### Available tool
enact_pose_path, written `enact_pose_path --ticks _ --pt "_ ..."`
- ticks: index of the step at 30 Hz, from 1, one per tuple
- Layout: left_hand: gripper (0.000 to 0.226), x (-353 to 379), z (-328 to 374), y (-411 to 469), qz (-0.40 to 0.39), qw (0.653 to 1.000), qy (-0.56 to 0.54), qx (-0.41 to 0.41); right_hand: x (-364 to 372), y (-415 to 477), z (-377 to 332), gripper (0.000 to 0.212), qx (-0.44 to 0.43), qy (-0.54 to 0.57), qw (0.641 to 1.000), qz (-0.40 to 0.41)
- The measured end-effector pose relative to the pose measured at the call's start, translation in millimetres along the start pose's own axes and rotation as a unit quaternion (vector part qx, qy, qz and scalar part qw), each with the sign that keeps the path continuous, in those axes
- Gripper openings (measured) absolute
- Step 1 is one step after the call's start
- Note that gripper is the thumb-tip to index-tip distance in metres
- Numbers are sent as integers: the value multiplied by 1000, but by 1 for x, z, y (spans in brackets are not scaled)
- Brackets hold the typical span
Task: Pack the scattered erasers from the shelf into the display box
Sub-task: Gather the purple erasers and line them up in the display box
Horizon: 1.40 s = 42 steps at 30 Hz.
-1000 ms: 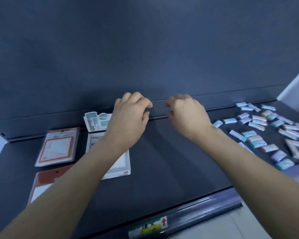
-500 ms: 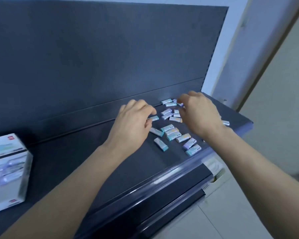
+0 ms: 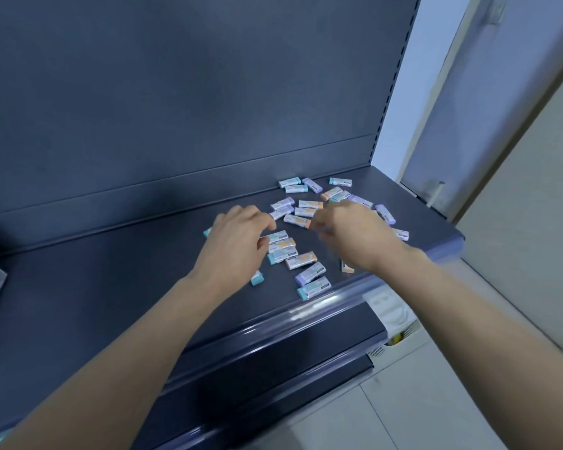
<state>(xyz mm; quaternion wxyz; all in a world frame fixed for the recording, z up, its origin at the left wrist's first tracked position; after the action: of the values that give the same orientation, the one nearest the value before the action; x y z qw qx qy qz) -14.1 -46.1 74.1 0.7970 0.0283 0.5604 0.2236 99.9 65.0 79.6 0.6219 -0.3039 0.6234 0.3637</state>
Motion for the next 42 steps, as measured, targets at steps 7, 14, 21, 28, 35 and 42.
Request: enact_pose_path --ticks 7,14,21,28,35,42 --pt "20 28 -12 12 -22 1000 -15 2 58 4 -1 30 -34 25 984 -173" --pt "18 41 -31 25 -27 999 -19 6 74 17 0 25 -42 31 978 -200" --pt "18 49 -50 46 -30 999 -33 -22 82 31 8 12 -50 57 972 -221" --pt "18 72 -61 98 -40 996 -28 -70 47 66 45 17 -46 63 989 -129" --pt "30 109 -60 137 -109 985 80 -110 29 99 95 13 -64 79 994 -41" --pt "36 123 -58 153 -137 965 124 -187 26 125 122 6 -113 90 989 -16"
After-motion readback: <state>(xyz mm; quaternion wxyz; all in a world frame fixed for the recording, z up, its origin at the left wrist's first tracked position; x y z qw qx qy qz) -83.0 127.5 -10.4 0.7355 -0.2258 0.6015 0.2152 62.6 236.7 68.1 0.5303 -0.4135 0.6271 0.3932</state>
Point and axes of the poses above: each hand's wrist, its own y-axis towards the middle knuckle, its own x-axis out of the palm, z = x × y, the point moved 5 cm from there along y, towards the middle knuckle, and after that the axes turned 6 degrees about -y, right-handed, at the moved point
